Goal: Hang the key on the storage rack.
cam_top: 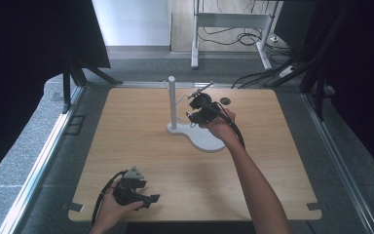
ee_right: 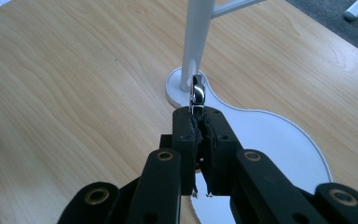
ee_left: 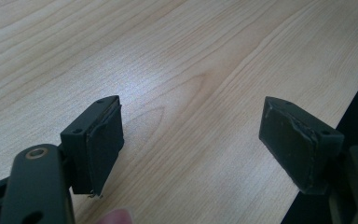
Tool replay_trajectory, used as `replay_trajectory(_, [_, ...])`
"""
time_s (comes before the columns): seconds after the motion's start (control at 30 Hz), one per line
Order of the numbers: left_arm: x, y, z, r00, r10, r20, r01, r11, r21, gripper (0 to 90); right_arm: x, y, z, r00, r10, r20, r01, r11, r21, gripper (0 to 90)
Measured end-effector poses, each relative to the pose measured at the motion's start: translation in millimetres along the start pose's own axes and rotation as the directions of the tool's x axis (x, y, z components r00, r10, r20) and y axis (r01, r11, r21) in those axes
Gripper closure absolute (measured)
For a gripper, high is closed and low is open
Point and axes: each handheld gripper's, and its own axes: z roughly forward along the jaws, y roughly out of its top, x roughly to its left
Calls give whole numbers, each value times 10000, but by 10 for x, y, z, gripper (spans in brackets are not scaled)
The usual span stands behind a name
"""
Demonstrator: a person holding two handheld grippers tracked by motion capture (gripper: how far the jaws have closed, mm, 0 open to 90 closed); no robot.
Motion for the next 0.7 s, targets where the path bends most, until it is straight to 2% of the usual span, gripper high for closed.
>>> replay_trajectory(0.2, [0, 0, -1, 10000, 2, 13, -2, 10000, -7, 222, -64, 35, 37, 9998, 177, 116, -177, 9998, -6, 845])
replay_trajectory(0.27, [-1, 0, 0, 10000, -1, 18, 1, 10000, -8, 222, -109, 49, 56, 9995, 315, 16, -315, 9995, 50, 844])
replay_trajectory(0.7, [-2, 0, -4, 10000, -4, 42, 4, 10000, -16, 222, -202, 107, 118, 9984, 550, 139, -550, 9985, 33, 845])
